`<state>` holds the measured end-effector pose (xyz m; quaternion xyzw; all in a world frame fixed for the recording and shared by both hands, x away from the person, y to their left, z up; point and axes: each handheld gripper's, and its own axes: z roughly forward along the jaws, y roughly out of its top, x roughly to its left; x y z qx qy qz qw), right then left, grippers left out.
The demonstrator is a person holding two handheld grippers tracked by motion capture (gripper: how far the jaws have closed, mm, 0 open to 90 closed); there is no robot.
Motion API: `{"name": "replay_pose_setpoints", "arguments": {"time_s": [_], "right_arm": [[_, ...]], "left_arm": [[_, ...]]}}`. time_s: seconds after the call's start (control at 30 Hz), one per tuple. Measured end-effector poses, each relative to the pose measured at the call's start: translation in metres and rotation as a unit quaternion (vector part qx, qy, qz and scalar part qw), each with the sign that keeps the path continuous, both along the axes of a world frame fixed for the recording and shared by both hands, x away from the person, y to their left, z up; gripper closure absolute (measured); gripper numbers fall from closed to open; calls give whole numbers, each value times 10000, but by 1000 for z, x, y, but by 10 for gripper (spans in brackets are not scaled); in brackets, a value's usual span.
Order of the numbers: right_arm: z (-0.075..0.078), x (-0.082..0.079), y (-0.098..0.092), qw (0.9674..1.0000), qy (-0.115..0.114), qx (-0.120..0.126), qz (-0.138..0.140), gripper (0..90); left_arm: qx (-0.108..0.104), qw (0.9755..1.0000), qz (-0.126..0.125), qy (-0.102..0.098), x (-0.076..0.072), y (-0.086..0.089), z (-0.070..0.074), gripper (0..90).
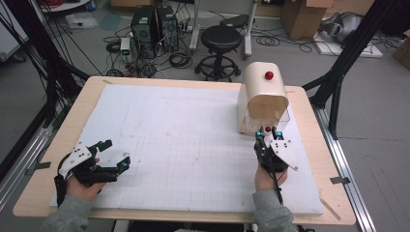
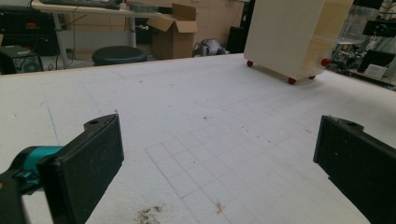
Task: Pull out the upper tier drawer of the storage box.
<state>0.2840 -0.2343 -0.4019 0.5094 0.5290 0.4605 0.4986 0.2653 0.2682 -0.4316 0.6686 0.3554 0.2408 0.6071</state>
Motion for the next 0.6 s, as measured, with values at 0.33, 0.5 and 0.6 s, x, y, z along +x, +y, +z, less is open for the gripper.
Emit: {"name": "replay_pose_setpoints", "arguments": {"time_s": [0.33,0.5,0.6], "right_arm": [[6,0,-8,9992,237,247,183,126],[11,-3,-13,9985,261,265,412,94],[13,-6,-16,9974,294,210,628,93]], "left_arm": [[-14,10000,-18,17,0,0,0,21],[5,10000,-21,-2,0,-1,0,21],[-12,10000,7,-53,-1,-1,2,21]]}}
